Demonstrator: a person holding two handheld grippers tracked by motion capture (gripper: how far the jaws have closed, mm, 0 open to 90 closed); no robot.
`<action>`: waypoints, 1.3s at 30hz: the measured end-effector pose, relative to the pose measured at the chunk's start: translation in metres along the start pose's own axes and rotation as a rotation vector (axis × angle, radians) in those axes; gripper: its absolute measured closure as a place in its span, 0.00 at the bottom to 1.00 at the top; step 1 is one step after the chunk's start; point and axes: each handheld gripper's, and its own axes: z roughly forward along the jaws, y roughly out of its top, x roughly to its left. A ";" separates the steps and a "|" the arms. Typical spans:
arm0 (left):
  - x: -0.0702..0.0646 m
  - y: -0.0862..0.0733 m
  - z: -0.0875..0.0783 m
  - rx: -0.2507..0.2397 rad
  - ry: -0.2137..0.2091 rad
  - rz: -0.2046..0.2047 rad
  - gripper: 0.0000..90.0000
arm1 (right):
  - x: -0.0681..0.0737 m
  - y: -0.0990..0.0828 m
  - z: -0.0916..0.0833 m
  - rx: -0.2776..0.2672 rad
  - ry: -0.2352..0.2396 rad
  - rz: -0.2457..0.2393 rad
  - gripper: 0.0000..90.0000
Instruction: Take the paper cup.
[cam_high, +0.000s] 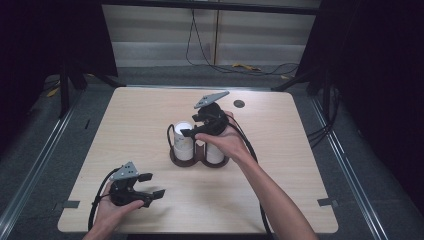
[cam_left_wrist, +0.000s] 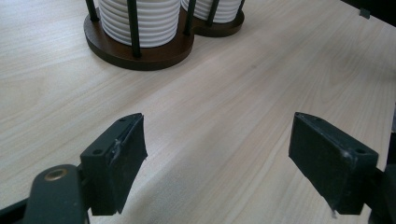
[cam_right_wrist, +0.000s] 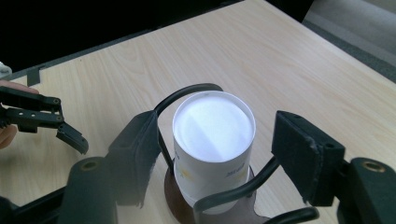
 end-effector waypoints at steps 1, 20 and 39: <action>0.000 0.000 0.000 0.000 0.000 -0.001 0.21 | 0.000 0.001 0.001 0.009 0.008 0.002 0.36; 0.000 0.000 0.000 0.000 -0.002 0.000 0.21 | -0.008 0.017 0.026 0.160 0.045 -0.013 0.31; 0.001 0.000 -0.001 -0.002 -0.005 0.001 0.21 | -0.009 0.022 0.039 0.266 0.065 -0.021 0.36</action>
